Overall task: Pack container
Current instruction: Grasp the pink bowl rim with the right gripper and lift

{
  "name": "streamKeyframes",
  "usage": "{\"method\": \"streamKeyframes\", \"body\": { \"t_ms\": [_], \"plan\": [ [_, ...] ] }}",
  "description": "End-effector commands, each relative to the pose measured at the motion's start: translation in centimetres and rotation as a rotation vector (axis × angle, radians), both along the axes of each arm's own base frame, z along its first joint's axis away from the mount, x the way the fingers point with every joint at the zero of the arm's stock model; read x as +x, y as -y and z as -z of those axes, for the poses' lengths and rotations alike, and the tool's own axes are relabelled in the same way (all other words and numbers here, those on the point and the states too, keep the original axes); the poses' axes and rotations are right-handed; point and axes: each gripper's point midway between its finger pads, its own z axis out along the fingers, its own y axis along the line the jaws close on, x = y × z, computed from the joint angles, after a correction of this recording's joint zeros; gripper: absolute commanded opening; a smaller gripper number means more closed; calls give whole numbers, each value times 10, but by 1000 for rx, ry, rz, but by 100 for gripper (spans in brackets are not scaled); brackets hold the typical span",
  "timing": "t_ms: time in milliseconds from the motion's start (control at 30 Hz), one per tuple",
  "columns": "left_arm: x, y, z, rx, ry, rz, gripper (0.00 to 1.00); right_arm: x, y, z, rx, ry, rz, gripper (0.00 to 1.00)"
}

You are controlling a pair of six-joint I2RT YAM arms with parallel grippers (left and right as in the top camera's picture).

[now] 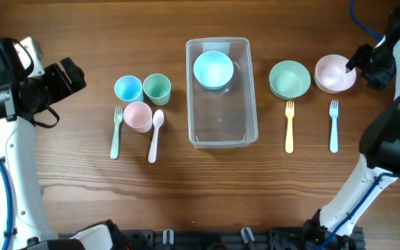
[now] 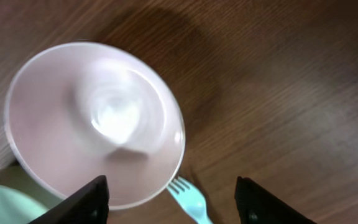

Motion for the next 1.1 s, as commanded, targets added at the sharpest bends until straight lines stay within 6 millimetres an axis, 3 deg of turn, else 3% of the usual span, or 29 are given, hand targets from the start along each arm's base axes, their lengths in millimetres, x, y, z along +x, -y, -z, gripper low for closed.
{"method": "streamKeyframes", "body": {
  "t_ms": [0, 167, 200, 467, 633, 733, 800, 867, 933, 1000, 1067],
  "plan": [
    [3, -2, -5, 15, 15, 16, 100, -1, 14, 21, -15, -32, 14, 64],
    [3, -2, -5, 15, 15, 16, 100, 1, 18, 47, -5, -61, 40, 55],
    [3, -2, -5, 15, 15, 16, 100, 1, 18, 50, -3, -63, 48, 50],
    [3, -2, -5, 15, 15, 16, 100, 8, 23, 51, -31, -39, 55, 41],
    [3, -2, -5, 15, 15, 16, 100, 3, 19, 71, -5, -87, 70, 36],
    [3, -2, -5, 15, 15, 16, 100, 2, 19, 71, -4, -88, 70, 23],
    [3, -2, -5, 15, 15, 16, 100, -1, 20, 70, -12, -100, 68, 5],
    [3, -2, -5, 15, 15, 16, 100, -4, 23, 57, -38, -99, 71, 4],
    [3, -2, -5, 15, 15, 16, 100, -4, 30, 30, -90, -62, 77, 4],
    [3, -2, -5, 15, 15, 16, 100, 2, 26, -23, -117, 52, 74, 4],
    [3, -2, -5, 15, 15, 16, 100, 10, 1, -82, -117, 195, 26, 4]
  ]
}}
